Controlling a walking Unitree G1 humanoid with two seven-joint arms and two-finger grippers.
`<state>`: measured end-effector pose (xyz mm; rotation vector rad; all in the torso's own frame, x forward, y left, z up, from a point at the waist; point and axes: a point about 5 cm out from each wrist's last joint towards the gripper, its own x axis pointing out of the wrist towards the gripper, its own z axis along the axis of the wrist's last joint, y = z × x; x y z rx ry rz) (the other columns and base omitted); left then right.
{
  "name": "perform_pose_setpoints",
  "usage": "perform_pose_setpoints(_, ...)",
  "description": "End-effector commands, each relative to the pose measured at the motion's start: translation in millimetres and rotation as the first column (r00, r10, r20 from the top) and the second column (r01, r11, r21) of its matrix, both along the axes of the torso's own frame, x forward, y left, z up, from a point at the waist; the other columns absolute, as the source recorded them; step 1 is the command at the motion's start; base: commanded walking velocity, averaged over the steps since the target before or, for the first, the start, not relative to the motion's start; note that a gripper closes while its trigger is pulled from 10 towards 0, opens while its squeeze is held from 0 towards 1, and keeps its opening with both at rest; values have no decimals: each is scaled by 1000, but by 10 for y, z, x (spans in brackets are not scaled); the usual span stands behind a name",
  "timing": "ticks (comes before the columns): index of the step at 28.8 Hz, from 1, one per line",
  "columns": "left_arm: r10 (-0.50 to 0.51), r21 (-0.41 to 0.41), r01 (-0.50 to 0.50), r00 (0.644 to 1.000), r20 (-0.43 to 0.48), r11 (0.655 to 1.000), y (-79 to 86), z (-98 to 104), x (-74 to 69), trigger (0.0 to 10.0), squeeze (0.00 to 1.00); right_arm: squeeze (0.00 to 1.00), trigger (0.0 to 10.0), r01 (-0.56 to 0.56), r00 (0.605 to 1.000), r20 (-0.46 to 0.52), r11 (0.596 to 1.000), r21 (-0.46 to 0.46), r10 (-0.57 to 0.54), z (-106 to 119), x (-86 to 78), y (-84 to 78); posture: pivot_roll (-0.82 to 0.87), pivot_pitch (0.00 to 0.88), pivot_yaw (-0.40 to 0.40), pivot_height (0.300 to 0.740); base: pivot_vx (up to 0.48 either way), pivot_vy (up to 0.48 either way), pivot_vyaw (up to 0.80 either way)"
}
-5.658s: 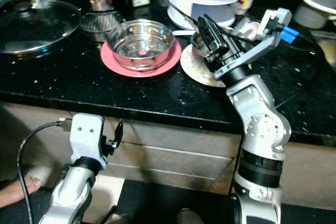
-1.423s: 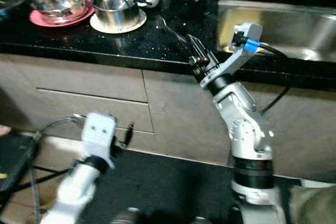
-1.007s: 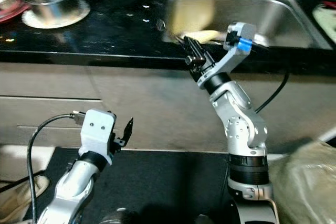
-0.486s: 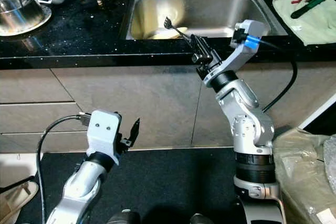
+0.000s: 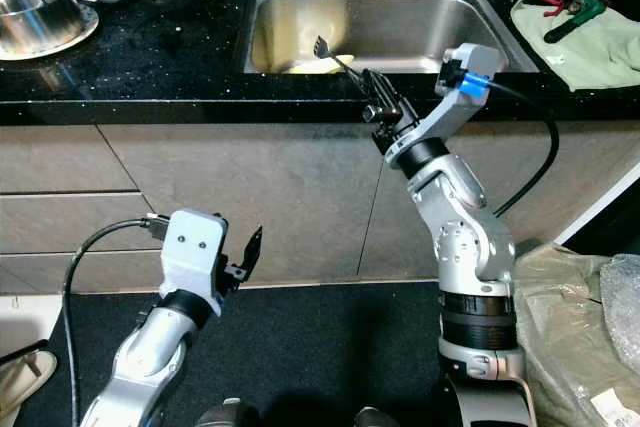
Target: Kitchen organization
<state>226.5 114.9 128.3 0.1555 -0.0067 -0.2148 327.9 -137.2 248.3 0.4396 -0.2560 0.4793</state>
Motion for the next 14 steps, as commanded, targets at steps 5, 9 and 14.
perform_pose_setpoints(5, -9, 6, 9, 1000, -11, 1000, 2, -37, -20, 10000, 0, 0, 10000, 6, 1000, 18, 1000, 21, -7, 43, 5, 0, 65, 72, -56, 740, 289, 0, 0)
perform_pose_setpoints(9, -10, 7, 10, 1000, -10, 1000, 2, -37, -21, 10000, 0, 0, 10000, 7, 1000, 19, 1000, 23, -8, 43, 5, 1, 65, 72, -56, 740, 300, 0, 0)
perform_pose_setpoints(14, -13, 8, 13, 1000, -8, 1000, -1, -30, -18, 10000, 0, 0, 10000, 8, 1000, 26, 999, 31, -9, 64, 16, 26, 66, 77, -53, 740, 313, 0, 0)
